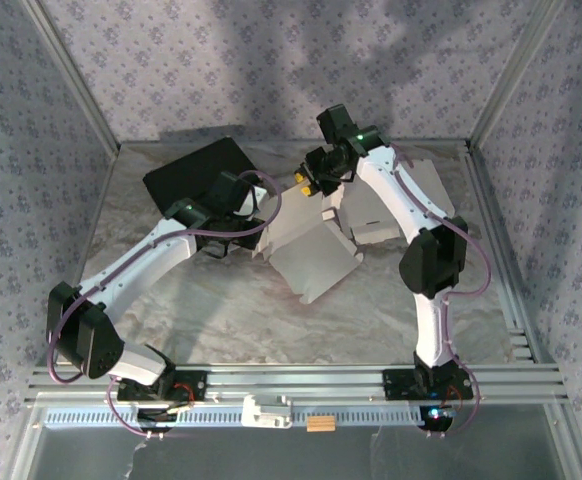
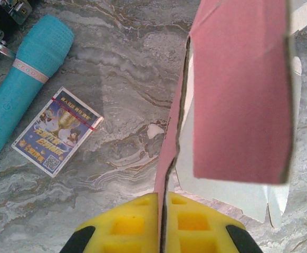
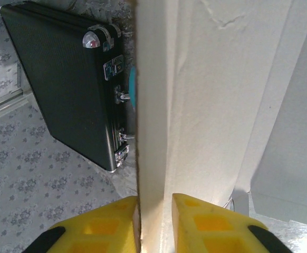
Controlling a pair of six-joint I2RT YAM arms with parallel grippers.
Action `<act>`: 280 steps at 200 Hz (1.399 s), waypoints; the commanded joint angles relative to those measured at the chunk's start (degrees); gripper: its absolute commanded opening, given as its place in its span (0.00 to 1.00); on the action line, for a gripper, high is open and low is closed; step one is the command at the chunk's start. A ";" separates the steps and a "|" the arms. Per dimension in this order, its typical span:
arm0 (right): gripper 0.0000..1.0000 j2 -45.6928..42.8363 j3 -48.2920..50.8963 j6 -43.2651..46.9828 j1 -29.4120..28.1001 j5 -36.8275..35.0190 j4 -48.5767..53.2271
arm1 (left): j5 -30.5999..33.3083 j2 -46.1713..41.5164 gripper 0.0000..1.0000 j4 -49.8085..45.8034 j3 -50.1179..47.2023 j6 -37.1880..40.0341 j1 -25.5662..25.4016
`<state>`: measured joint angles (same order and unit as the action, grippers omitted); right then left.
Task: Fold the paper box
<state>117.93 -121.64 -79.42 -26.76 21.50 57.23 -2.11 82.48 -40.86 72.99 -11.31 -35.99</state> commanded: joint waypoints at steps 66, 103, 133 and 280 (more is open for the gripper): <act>0.13 -0.86 -0.76 0.05 -0.44 -0.61 0.86 | -0.89 -1.18 0.00 0.26 0.71 1.23 0.64; 0.13 -1.45 -0.06 -0.05 -0.40 -0.59 0.61 | -1.10 -0.85 0.00 0.34 1.09 1.20 0.71; 0.00 -3.23 1.78 -0.14 -0.40 -2.27 -0.23 | -1.61 -0.99 0.00 0.48 0.85 0.45 1.12; 0.00 -9.56 13.27 -12.43 -2.15 -7.90 -6.41 | -17.76 0.16 0.51 2.35 12.53 -26.45 6.84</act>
<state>109.25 -107.77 -90.06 -28.47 14.72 50.52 -17.78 79.44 -38.33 82.35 -32.25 -28.60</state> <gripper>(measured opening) 0.061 0.515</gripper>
